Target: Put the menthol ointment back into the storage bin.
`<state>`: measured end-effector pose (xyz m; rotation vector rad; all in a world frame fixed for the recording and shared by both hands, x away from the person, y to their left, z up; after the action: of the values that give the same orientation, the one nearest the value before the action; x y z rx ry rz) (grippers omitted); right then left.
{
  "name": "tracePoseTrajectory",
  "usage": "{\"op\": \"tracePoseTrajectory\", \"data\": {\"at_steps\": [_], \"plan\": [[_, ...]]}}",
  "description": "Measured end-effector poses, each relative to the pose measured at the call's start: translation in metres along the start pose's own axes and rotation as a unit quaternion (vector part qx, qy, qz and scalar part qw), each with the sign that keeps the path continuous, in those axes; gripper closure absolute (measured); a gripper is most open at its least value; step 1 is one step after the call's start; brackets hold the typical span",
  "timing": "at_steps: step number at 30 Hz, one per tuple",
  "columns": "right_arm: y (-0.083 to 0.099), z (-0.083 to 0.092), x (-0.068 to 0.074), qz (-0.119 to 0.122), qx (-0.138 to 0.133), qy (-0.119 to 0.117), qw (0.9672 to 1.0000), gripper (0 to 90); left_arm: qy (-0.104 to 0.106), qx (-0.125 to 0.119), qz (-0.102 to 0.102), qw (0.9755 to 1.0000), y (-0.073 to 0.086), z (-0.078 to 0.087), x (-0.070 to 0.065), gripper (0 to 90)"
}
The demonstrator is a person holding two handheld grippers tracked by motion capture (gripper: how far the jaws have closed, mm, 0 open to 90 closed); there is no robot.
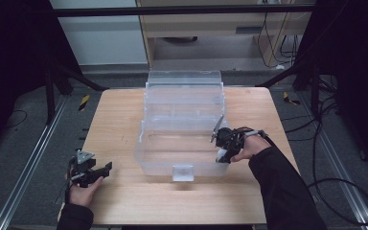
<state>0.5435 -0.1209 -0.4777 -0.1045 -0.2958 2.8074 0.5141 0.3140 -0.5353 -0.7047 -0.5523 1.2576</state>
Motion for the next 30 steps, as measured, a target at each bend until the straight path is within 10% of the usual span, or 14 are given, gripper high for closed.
{"op": "tracePoseTrajectory", "data": {"at_steps": [21,30], "plan": [[0.000,-0.002,0.001,-0.009,-0.009,-0.002,0.9999,47.9,0.000,0.000,-0.001,1.0000,0.000,0.000,0.000,32.0],[-0.004,0.020,0.001,-0.036,-0.077,0.020,0.9962,39.4,-0.002,0.001,-0.001,1.0000,0.000,0.000,0.000,32.0]]}}
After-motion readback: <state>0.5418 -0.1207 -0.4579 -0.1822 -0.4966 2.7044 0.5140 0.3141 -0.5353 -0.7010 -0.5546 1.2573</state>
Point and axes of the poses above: each handheld gripper's, and its own axes: z roughly backward along the jaws, y roughly out of its underside, x roughly to its left, the point moved 8 cm from there along -z, roughly forward along the jaws, and after that the axes turned 1 degree about x, right-handed, at the moved point
